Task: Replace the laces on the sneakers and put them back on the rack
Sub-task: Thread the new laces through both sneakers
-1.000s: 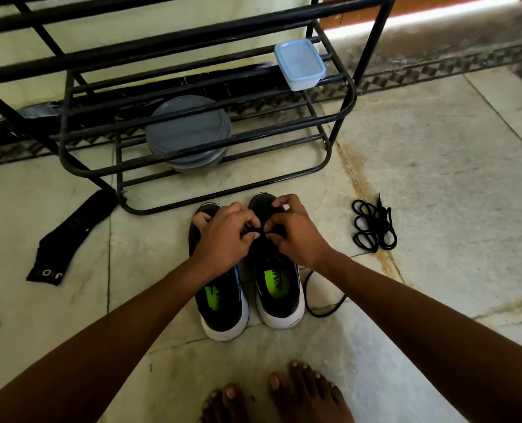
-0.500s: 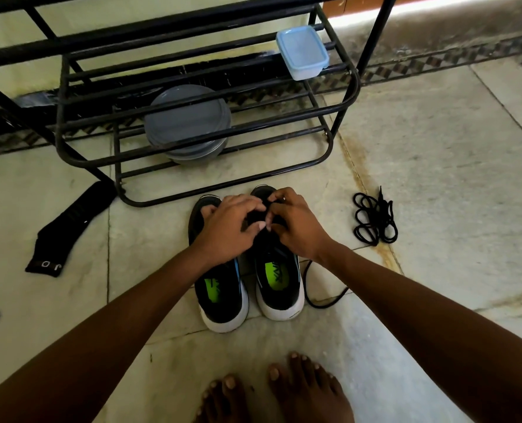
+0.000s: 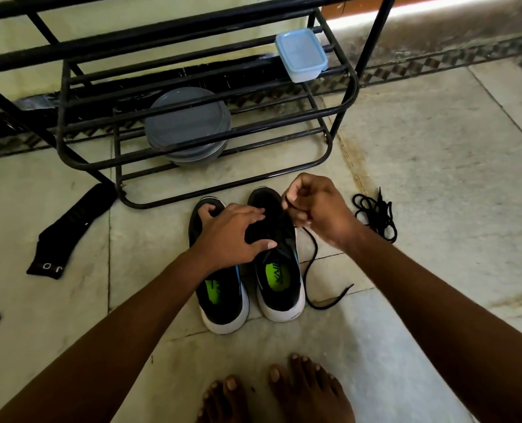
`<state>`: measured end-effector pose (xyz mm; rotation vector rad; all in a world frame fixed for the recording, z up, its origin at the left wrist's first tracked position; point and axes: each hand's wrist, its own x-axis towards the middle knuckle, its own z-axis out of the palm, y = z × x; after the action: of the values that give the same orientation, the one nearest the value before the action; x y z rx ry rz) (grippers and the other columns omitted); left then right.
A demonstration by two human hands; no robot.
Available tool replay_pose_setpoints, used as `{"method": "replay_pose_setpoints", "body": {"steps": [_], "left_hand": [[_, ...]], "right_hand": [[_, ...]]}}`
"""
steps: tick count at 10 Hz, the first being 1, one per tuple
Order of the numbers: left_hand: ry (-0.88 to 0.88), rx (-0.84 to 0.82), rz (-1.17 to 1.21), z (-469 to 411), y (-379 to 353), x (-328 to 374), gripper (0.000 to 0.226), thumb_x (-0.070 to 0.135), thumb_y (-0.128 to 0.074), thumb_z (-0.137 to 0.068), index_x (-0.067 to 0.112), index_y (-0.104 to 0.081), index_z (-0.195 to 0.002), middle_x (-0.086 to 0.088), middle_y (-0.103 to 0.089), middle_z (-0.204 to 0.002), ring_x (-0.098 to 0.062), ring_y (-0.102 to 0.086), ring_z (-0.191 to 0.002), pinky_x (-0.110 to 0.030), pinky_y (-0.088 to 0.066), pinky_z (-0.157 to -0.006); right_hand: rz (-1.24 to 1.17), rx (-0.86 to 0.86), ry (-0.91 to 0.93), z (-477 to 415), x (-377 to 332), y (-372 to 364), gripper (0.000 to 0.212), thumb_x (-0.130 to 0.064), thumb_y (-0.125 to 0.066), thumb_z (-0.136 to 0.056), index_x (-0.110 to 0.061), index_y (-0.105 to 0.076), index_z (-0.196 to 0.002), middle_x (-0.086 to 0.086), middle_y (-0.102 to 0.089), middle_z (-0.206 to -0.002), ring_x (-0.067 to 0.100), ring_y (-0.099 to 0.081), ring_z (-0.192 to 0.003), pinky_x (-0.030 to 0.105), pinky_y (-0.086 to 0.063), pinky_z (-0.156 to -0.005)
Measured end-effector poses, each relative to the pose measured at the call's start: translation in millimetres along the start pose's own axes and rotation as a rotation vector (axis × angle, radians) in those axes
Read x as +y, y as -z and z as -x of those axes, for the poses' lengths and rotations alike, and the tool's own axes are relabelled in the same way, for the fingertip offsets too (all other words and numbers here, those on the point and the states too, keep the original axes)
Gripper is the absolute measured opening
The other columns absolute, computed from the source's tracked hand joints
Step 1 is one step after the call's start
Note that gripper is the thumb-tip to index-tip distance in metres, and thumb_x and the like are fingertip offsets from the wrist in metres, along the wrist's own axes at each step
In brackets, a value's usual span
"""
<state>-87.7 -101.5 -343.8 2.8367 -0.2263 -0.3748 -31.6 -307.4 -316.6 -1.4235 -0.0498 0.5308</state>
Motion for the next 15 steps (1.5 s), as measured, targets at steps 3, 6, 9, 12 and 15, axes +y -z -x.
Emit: {"method": "replay_pose_setpoints", "body": {"steps": [3,6,9,12,15], "left_hand": [[0.016,0.027,-0.001,0.5,-4.6,0.1,0.076,0.081,-0.054,-0.082,0.038,-0.052,-0.145,0.023,-0.044,-0.153,-0.002,-0.031,-0.144,-0.059,-0.013,-0.113],[0.023,-0.010,-0.013,3.6,1.2,-1.0,0.076,0.084,-0.049,-0.083,0.041,-0.051,-0.145,0.025,-0.041,-0.155,-0.006,-0.023,-0.149,-0.061,-0.011,-0.113],[0.023,-0.031,-0.042,1.7,0.9,1.9,0.074,0.083,-0.050,-0.083,0.041,-0.052,-0.144,0.024,-0.041,-0.156,-0.008,-0.022,-0.151,-0.065,-0.011,-0.113],[-0.014,0.069,0.181,8.5,11.2,19.8,0.039,0.051,-0.078,-0.080,0.046,-0.065,-0.116,0.015,-0.046,-0.124,-0.009,-0.036,-0.128,-0.047,-0.022,-0.103],[-0.245,-0.406,0.467,47.5,51.0,29.0,0.013,0.023,-0.087,-0.080,0.023,-0.077,-0.089,-0.002,-0.057,-0.077,-0.006,-0.054,-0.066,-0.015,-0.041,-0.063]], "right_hand": [[1.358,-0.130,0.598,-21.4,-12.0,30.8,0.027,-0.027,-0.051,-0.095,-0.022,-0.077,-0.088,-0.004,-0.071,-0.078,0.023,-0.060,-0.084,0.033,-0.041,-0.069],[0.538,0.052,0.148,-2.6,-18.8,19.9,0.035,-0.027,-0.050,-0.107,-0.011,-0.050,-0.076,0.004,-0.065,-0.062,0.019,-0.052,-0.045,0.030,-0.043,-0.049],[1.175,-0.272,0.468,6.4,-29.6,24.4,0.020,-0.022,-0.070,-0.091,-0.011,-0.075,-0.074,-0.003,-0.068,-0.069,0.020,-0.060,-0.068,0.028,-0.045,-0.067],[0.710,-0.503,0.009,33.4,-52.5,15.2,0.011,-0.018,-0.076,-0.091,-0.011,-0.081,-0.083,0.005,-0.075,-0.069,0.026,-0.072,-0.070,0.035,-0.056,-0.075],[1.196,-0.174,-0.013,4.0,-2.6,25.7,0.029,-0.009,-0.053,-0.096,-0.018,-0.062,-0.123,0.010,-0.060,-0.116,0.032,-0.056,-0.114,0.042,-0.048,-0.096]]}}
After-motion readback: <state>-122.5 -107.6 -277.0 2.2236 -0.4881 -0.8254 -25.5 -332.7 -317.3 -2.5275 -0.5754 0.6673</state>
